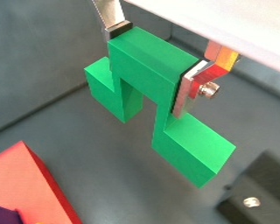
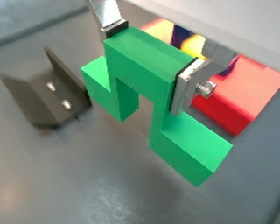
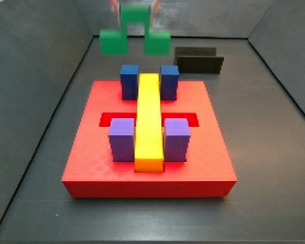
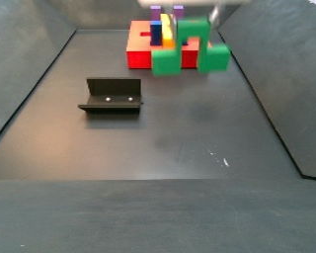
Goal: Pick up the green object. Move up. Move to above the board. Insert the green object.
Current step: Move to above the board.
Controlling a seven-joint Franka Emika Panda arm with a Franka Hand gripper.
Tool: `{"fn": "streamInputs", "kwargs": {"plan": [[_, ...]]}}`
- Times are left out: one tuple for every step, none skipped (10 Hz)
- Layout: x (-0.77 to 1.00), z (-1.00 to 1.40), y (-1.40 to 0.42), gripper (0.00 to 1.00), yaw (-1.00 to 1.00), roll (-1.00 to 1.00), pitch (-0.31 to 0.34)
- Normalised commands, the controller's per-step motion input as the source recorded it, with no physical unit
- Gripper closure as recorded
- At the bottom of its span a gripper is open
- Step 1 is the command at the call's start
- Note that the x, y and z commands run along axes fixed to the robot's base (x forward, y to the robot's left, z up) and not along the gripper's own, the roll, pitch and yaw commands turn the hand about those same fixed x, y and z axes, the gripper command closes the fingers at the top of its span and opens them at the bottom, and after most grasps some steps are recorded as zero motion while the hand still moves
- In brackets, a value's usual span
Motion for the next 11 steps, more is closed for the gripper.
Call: {"fn": "streamInputs", "kwargs": {"plan": [[-0.05, 1.40, -0.01, 1.00, 0.00, -0.02, 0.030], [-0.01, 1.40, 0.01, 1.00, 0.00, -0.05, 0.006], [0.07, 1.40, 0.01, 1.00, -0.01, -0.07, 0.064], [0.05, 0.69, 0.01, 1.00, -0.01, -0.06, 0.089], [0.04, 0.41, 0.01, 1.00, -0.01, -0.06, 0.085], [0.25, 0.26, -1.40, 1.00, -0.37, -0.01, 0.127], [0.23, 0.22, -1.40, 1.00, -0.35, 0.01, 0.124], [0.26, 0.22, -1.40, 1.00, -0.17, 0.06, 0.142], [0.29, 0.23, -1.40, 1.00, -0.08, 0.02, 0.169], [0.32, 0.23, -1.40, 1.00, -0.05, 0.01, 0.186], [0.36, 0.25, -1.40, 1.00, -0.02, 0.02, 0.187]]}}
